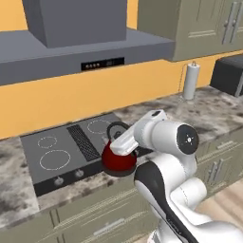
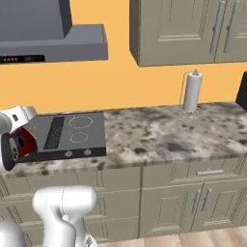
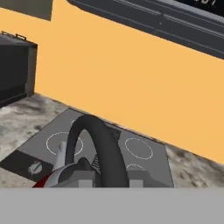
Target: The kettle is done boiling. Turn off the stove, then wait for 300 timesteps before moving the kettle to the dining table.
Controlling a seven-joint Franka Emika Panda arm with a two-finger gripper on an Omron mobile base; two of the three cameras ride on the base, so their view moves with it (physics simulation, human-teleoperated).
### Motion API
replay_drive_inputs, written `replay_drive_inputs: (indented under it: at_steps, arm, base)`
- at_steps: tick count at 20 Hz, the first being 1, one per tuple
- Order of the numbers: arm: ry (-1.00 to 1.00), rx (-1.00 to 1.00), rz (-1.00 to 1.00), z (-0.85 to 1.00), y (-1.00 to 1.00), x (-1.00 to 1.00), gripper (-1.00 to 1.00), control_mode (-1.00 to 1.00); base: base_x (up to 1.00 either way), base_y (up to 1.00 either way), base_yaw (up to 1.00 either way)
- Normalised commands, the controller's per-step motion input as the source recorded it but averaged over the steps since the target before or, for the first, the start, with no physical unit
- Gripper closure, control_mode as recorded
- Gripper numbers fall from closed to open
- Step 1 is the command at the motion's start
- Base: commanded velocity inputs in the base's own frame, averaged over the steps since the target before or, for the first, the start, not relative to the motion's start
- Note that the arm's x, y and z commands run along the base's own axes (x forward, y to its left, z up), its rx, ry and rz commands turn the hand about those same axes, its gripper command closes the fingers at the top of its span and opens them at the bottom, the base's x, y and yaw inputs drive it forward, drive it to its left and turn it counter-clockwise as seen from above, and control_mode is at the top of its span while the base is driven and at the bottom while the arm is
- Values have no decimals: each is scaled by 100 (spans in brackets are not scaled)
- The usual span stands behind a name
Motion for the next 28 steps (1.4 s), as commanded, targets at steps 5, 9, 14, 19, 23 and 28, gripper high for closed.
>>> replay_drive_inputs:
  at_steps: [5, 9, 14, 19, 23, 28]
  arm:
    - [0, 0, 0, 0, 0, 0, 100, 100]
    - [0, 0, 0, 0, 0, 0, 100, 100]
    - [0, 0, 0, 0, 0, 0, 100, 100]
    - [0, 0, 0, 0, 0, 0, 100, 100]
    - [0, 0, 0, 0, 0, 0, 100, 100]
    - [0, 0, 0, 0, 0, 0, 100, 100]
  base:
    - [-22, -30, -56]
    - [-19, -40, -55]
    - [-21, -40, -55]
    - [-13, -45, -56]
    - [-1, -55, -57]
    - [7, -54, -55]
